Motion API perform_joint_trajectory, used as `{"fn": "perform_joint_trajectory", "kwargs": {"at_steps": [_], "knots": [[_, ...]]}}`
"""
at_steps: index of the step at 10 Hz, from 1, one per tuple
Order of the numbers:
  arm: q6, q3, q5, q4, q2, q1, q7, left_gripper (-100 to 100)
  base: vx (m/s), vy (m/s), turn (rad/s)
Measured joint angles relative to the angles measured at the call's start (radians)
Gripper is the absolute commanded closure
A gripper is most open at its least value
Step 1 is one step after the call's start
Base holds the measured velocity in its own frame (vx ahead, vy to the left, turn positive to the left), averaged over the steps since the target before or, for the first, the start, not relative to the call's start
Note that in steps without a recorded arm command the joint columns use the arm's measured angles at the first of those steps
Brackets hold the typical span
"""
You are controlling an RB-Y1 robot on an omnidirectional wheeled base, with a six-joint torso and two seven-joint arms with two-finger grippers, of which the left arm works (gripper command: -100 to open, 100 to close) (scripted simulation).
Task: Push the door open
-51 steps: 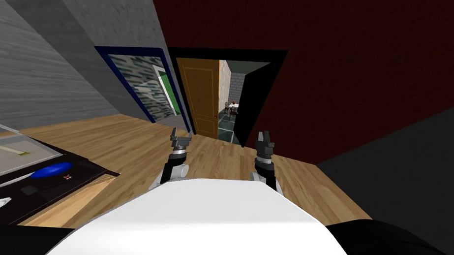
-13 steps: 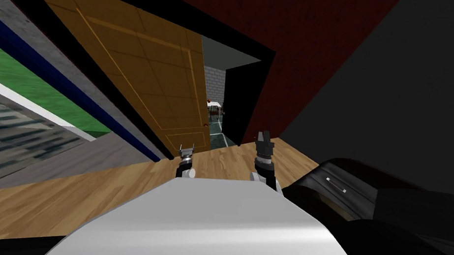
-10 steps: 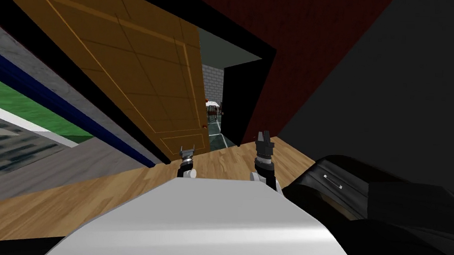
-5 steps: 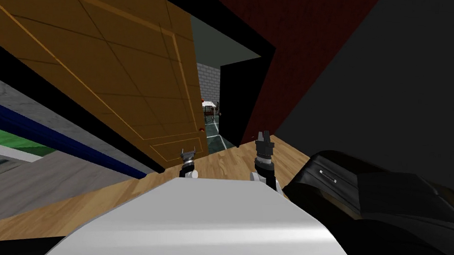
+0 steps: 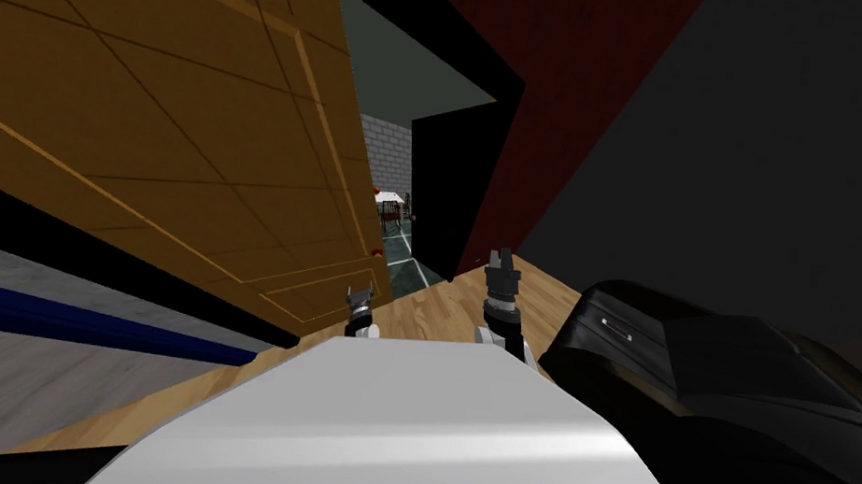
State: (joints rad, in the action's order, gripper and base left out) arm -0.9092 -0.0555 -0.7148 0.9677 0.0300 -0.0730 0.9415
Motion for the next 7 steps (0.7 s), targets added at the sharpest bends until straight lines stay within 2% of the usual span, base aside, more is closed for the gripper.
{"fn": "perform_joint_trajectory", "kwargs": {"at_steps": [4, 5, 6, 7], "knots": [[-0.009, -0.004, -0.029, -0.045, -0.042, 0.010, 0.026, -100, 0.168, 0.055, -0.104], [-0.015, -0.005, -0.033, -0.065, -0.048, 0.018, 0.035, -100, 0.175, 0.042, -0.167], [-0.021, -0.006, -0.040, -0.085, -0.062, 0.023, 0.046, -100, 0.089, 0.023, -0.041], [-0.023, -0.007, -0.041, -0.087, -0.064, 0.024, 0.048, -100, 0.080, 0.039, -0.010]]}}
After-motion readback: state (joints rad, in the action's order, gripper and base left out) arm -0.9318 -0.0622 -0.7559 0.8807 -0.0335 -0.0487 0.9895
